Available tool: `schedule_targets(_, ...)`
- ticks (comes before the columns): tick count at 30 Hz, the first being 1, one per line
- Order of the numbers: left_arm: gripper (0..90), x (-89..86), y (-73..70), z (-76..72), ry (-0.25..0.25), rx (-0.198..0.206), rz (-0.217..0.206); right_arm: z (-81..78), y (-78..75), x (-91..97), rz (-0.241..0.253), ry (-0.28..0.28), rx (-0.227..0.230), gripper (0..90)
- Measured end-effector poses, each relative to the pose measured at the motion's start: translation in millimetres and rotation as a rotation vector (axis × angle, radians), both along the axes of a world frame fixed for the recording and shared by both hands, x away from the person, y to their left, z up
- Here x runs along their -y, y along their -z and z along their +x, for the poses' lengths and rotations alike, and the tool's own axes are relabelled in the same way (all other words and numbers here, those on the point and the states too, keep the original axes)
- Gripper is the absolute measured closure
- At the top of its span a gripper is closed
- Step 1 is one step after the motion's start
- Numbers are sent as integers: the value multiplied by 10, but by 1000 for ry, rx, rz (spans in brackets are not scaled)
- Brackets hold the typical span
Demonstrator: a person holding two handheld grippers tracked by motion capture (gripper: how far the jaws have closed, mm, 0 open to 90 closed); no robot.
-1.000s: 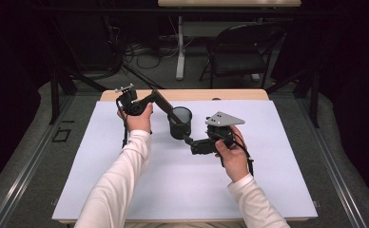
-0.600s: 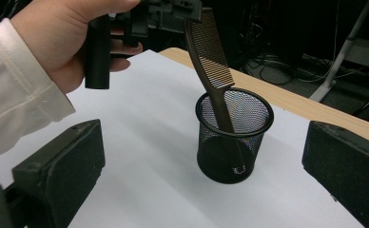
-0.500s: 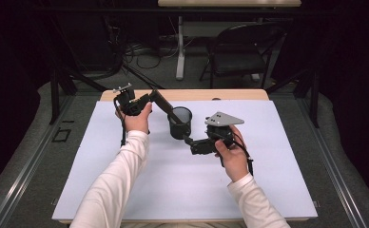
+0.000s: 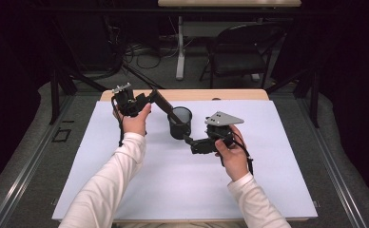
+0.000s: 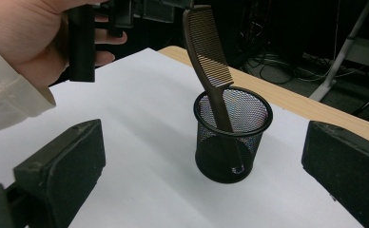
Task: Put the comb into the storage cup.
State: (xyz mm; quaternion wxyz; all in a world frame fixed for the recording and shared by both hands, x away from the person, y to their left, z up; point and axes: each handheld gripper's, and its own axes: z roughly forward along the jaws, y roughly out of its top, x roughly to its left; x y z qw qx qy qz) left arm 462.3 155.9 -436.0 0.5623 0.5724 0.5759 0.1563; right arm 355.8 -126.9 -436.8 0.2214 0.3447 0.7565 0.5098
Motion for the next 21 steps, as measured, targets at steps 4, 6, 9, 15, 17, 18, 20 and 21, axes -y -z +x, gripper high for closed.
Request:
schedule_targets(4,361,-37,-54,-42,6,31,23,-5,-2,1,-1,-1,2,6)
schedule_targets(6,361,-62,-76,-60,12,37,32,-5,-2,-1,-1,0,3,7)
schedule_targets(9,357,-99,-99,-91,17,46,36,-3,1,-9,-6,-2,4,6)
schedule_targets(15,357,-181,-137,-151,46,42,34,-17,6,-32,-15,-3,3,6)
schedule_targets(17,357,-202,-152,-165,52,40,44,-21,3,-35,-13,-4,5,6)
schedule_targets(18,357,-211,-161,-176,55,39,51,-23,2,-35,-15,-5,6,7)
schedule_targets(20,357,-225,-177,-193,59,41,60,-27,2,-37,-18,-6,9,6)
schedule_targets(21,357,-228,-186,-205,62,43,65,-28,1,-36,-19,-6,9,6)
